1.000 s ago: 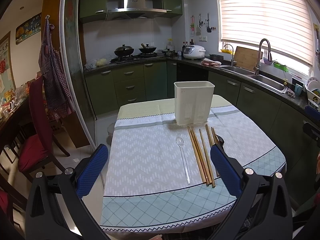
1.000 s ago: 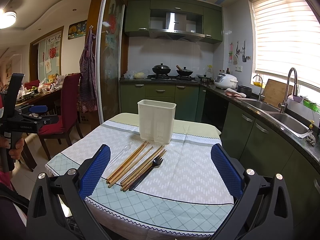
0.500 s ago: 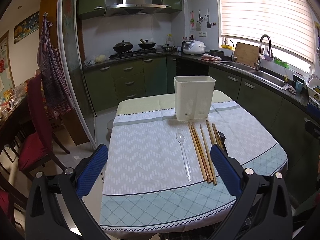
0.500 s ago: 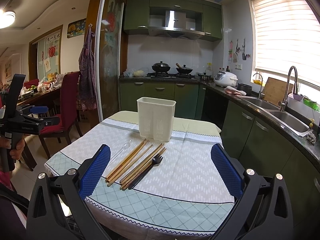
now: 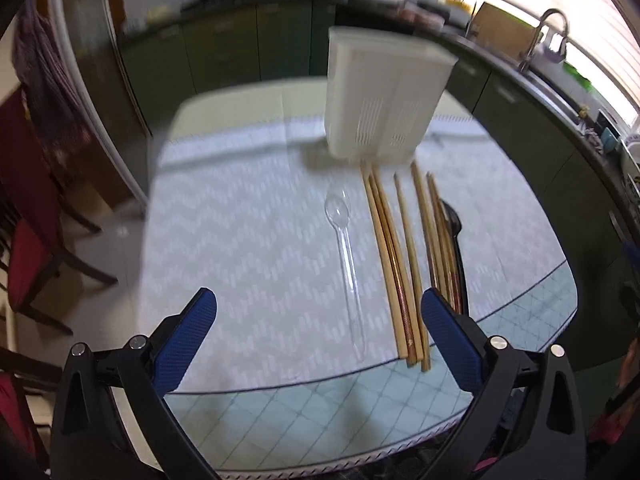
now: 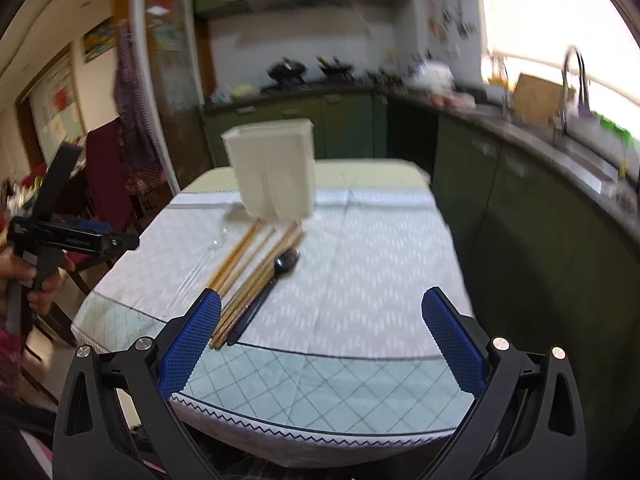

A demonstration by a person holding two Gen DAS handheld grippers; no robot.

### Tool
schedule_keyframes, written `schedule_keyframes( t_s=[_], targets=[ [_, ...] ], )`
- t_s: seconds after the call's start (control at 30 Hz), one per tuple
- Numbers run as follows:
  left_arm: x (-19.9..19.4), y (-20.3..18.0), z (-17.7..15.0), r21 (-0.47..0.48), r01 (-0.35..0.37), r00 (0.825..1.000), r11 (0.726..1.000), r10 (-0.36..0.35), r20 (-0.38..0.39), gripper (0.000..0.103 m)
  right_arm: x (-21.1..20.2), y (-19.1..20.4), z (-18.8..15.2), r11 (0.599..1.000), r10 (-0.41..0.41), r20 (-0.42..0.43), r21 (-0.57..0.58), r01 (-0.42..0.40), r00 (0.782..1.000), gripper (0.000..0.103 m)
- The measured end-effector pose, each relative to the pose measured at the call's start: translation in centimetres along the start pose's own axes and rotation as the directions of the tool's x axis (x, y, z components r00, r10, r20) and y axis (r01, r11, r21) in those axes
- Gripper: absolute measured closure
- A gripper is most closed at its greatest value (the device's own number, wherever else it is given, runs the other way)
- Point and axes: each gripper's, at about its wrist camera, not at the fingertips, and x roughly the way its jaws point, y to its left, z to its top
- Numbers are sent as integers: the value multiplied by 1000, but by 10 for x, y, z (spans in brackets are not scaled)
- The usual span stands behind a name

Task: Organize utensils
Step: 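Close the left gripper on the clear spoon handle while the right approaches the fork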

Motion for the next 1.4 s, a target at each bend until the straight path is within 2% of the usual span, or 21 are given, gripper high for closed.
schedule_keyframes(
  t_s=[0.17,0.3,0.43,0.57,0.67,0.7,0.83,0.9,1.0,1.1,1.13,1.27,1.4],
  targets=[
    [45,-9,21,-21,50,990,999,-52,-131,8,38,-27,5,990,57,-107,134,-43,993,4],
    [70,-11,35,-36,29,984,999,-35,-175,25,53,-29,13,991,38,-132,129,-21,990,4],
    [90,-13,45,-32,-3,976,999,-4,-220,35,63,-30,21,992,30,-152,126,-10,988,4],
    [107,-14,51,-27,-18,966,999,10,-259,56,70,-29,27,994,27,-157,113,-9,987,4],
    [118,-17,54,-22,-16,962,1000,10,-275,68,71,-29,29,994,19,-157,109,-2,987,4],
    [123,-17,54,-20,-16,960,1000,9,-279,75,73,-30,30,994,18,-164,113,1,986,4],
    [133,-25,58,0,-20,958,1000,20,-287,87,87,-28,38,995,2,-209,100,19,978,4],
    [135,-28,59,11,-30,957,999,32,-288,93,99,-24,44,995,14,-249,95,10,968,4],
    [139,-33,63,35,-44,955,998,53,-291,94,120,-12,54,996,67,-321,79,-44,945,4],
    [141,-34,65,45,-52,954,998,63,-294,94,147,1,61,999,44,-401,40,-30,915,8],
    [142,-33,66,47,-56,954,997,68,-293,94,154,4,61,999,38,-419,33,-27,907,11],
    [140,-21,65,56,-66,952,996,80,-295,94,187,12,62,999,30,-508,39,-12,861,35],
    [139,-14,64,68,-72,952,995,89,-292,94,214,18,57,998,56,-584,65,-22,810,45]
  ],
)
